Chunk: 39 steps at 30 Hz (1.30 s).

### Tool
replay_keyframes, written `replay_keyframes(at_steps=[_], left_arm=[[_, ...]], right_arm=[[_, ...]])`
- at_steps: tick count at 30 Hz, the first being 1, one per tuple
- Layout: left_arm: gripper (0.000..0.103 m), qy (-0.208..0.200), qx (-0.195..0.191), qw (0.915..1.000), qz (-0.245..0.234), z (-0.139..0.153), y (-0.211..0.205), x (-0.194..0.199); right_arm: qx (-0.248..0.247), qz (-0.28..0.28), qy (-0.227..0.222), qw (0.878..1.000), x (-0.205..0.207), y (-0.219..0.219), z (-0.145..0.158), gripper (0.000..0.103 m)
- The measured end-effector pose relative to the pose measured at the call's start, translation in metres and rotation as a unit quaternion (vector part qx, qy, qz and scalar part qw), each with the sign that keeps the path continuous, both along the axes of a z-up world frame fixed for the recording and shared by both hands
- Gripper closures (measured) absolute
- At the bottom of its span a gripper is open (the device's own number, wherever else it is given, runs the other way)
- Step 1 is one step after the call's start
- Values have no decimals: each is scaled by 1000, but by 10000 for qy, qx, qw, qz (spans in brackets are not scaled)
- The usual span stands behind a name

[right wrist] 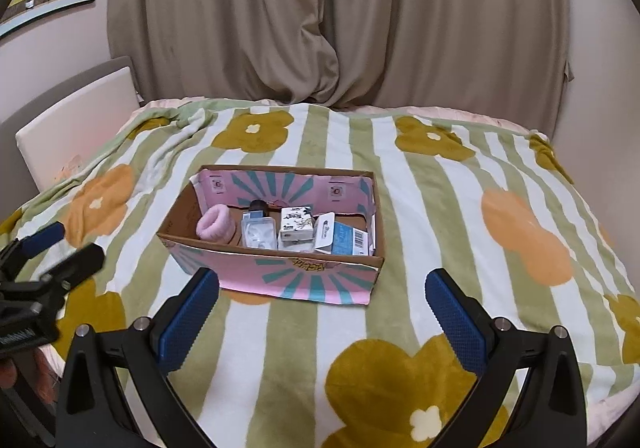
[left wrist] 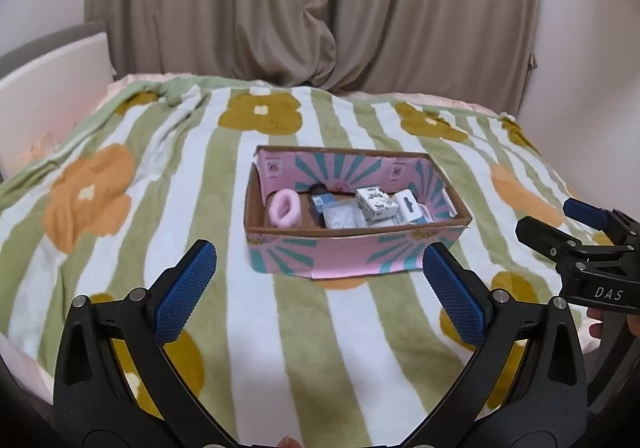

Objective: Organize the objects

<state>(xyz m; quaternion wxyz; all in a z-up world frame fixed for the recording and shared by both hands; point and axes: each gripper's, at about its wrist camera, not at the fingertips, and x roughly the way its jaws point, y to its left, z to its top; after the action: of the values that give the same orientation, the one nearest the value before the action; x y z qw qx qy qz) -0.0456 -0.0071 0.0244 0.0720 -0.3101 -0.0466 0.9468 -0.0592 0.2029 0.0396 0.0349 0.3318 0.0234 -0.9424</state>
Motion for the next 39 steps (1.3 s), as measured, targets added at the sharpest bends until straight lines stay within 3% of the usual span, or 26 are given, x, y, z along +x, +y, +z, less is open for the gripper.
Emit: replay_keyframes(at_steps=[11, 39], left_arm=[[0, -21, 171, 9998, 114, -2, -7, -3], [0, 43, 27, 9999, 119, -2, -2, -2]], right_arm=[[5, -92, 121, 9999, 1, -4, 3, 0], [-15, -235, 54, 9997, -3, 5, -2, 0]])
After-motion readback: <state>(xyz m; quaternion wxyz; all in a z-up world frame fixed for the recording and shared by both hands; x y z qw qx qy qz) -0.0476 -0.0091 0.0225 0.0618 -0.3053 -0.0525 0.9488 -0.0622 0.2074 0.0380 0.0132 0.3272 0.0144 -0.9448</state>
